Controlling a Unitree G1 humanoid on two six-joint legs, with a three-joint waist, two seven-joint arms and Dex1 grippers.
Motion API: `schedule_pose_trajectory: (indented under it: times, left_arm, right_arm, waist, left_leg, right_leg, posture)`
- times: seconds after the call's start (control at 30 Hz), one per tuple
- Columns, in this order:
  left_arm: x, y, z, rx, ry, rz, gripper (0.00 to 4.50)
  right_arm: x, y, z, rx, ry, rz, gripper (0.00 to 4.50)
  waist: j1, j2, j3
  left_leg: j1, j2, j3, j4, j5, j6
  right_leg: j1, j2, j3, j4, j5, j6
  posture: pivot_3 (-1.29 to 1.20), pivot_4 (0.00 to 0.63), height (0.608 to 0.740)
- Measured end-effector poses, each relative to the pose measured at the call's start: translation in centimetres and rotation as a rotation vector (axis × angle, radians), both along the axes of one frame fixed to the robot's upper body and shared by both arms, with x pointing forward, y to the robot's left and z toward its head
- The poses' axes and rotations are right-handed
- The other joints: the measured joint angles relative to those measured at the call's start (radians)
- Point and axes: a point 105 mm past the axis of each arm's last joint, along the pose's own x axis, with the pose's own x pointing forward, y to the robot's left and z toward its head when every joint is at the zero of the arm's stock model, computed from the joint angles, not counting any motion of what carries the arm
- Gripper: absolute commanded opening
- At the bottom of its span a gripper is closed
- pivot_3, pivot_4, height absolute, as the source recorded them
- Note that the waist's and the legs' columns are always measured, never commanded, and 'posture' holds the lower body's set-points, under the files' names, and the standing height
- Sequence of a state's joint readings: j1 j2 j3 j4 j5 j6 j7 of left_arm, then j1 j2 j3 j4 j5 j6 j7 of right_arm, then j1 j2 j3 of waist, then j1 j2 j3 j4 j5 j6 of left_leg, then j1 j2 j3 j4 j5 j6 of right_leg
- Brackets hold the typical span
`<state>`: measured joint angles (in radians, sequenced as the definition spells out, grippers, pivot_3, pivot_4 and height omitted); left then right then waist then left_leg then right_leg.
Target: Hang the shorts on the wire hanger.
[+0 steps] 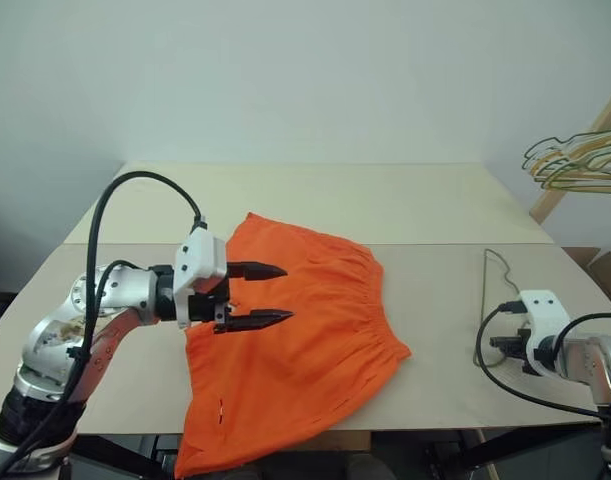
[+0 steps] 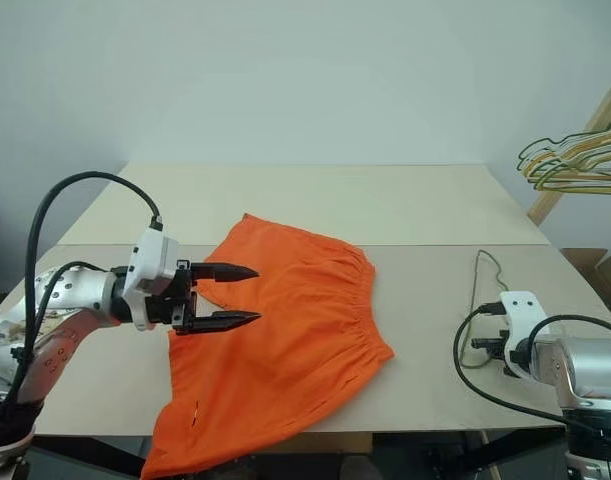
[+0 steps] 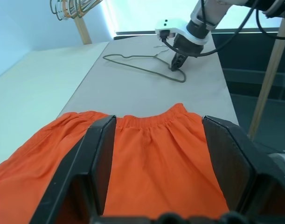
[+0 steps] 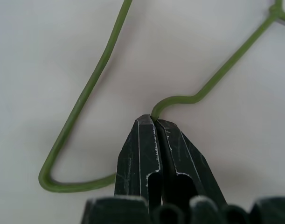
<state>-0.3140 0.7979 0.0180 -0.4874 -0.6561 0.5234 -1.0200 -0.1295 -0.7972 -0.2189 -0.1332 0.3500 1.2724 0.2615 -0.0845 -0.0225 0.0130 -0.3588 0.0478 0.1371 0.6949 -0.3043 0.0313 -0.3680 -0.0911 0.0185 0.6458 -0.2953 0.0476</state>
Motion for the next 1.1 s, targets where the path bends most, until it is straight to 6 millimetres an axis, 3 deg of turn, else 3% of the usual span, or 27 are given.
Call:
schedule_pose_trajectory:
  times: [0.1, 0.13, 0.2, 0.27, 0.37, 0.47, 0.57, 0.87, 0.97, 1.1]
  left_arm:
    - [1.5, -0.5, 1.0, -0.066, -0.042, 0.073, 3.19]
    - [2.2, -0.8, 1.5, -0.097, -0.053, 0.106, 3.19]
    - [4.0, -2.0, 2.7, -0.173, -0.058, 0.159, 3.19]
    - [5.2, -3.0, 3.4, -0.209, -0.055, 0.183, 3.19]
    - [7.4, -3.8, 3.6, -0.192, -0.024, 0.214, 3.19]
    - [8.6, -3.5, 3.4, -0.117, -0.011, 0.214, 3.19]
    - [9.4, -2.5, 2.7, 0.032, -0.018, 0.16, 3.19]
    - [8.2, -3.1, -0.9, 0.277, 0.072, -0.105, 3.19]
    - [8.1, -4.0, -1.7, 0.284, 0.122, -0.152, 2.59]
    - [7.7, -4.7, -1.9, 0.311, 0.137, -0.194, 1.27]
  right_arm:
    - [1.4, 0.1, 2.0, -0.29, -0.152, 0.156, 0.05]
    - [2.3, 0.8, 3.6, -0.407, -0.244, 0.25, 0.05]
    - [3.9, 3.3, 7.2, -0.652, -0.45, 0.508, 0.05]
    - [4.4, 6.3, 9.6, -0.823, -0.601, 0.747, 0.05]
    - [4.2, 9.6, 10.2, -1.042, -0.74, 1.081, 0.05]
    - [4.2, 10.3, 9.8, -1.147, -0.804, 1.241, 0.05]
    - [4.4, 10.6, 10.8, -1.229, -0.89, 1.344, 0.05]
    - [4.7, 11.5, 12.5, -1.294, -0.986, 1.477, 0.05]
    - [4.8, 11.8, 12.7, -1.304, -0.996, 1.489, 0.0]
    - [4.7, 12.0, 12.6, -1.305, -0.994, 1.505, 0.0]
  waist:
    - [-0.001, 0.004, 0.001]
    - [-0.003, 0.005, 0.001]
    - [-0.009, 0.005, 0.001]
    - [-0.012, 0.005, 0.001]
    - [-0.017, 0.003, 0.002]
    - [-0.026, 0.003, 0.003]
    - [-0.041, 0.003, 0.003]
    - [-0.061, 0.004, 0.003]
    - [-0.068, 0.004, 0.003]
    - [-0.082, 0.004, 0.003]
  left_leg:
    - [-0.002, -0.002, 0.0, 0.001, 0.0, 0.0]
    - [-0.003, -0.002, 0.0, 0.0, 0.0, 0.0]
    - [-0.003, -0.002, -0.001, 0.001, 0.0, -0.001]
    - [-0.003, -0.002, -0.001, 0.001, 0.001, -0.001]
    - [-0.003, -0.002, 0.0, 0.001, 0.001, -0.002]
    - [-0.003, -0.002, 0.001, 0.001, 0.001, -0.002]
    - [-0.003, -0.001, 0.001, 0.001, 0.002, -0.004]
    - [-0.003, 0.0, 0.001, 0.004, 0.003, -0.004]
    - [-0.003, 0.001, 0.001, 0.004, 0.003, -0.004]
    - [-0.003, 0.001, 0.001, 0.004, 0.003, -0.004]
  right_leg:
    - [-0.002, -0.001, 0.001, 0.0, 0.0, 0.002]
    - [-0.003, -0.001, 0.002, 0.0, 0.0, 0.002]
    - [-0.003, -0.001, 0.001, 0.0, 0.0, 0.002]
    - [-0.003, 0.0, 0.001, 0.0, 0.0, 0.002]
    - [-0.003, -0.001, 0.001, -0.001, 0.0, 0.003]
    - [-0.003, -0.001, 0.001, -0.001, 0.0, 0.003]
    - [-0.004, 0.0, 0.001, -0.001, 0.0, 0.002]
    - [-0.003, 0.0, 0.001, 0.0, -0.001, 0.002]
    - [-0.003, 0.0, 0.001, 0.0, -0.001, 0.002]
    - [-0.003, 0.0, 0.002, 0.0, -0.001, 0.003]
  posture:
    - [-0.14, 0.0, 0.74]
    - [-0.14, 0.0, 0.74]
    - [-0.14, 0.0, 0.74]
    - [-0.15, 0.0, 0.74]
    - [-0.16, 0.0, 0.74]
    - [-0.17, 0.0, 0.74]
    - [-0.18, 0.0, 0.74]
    - [-0.21, 0.0, 0.74]
    - [-0.22, 0.0, 0.74]
    - [-0.23, 0.0, 0.74]
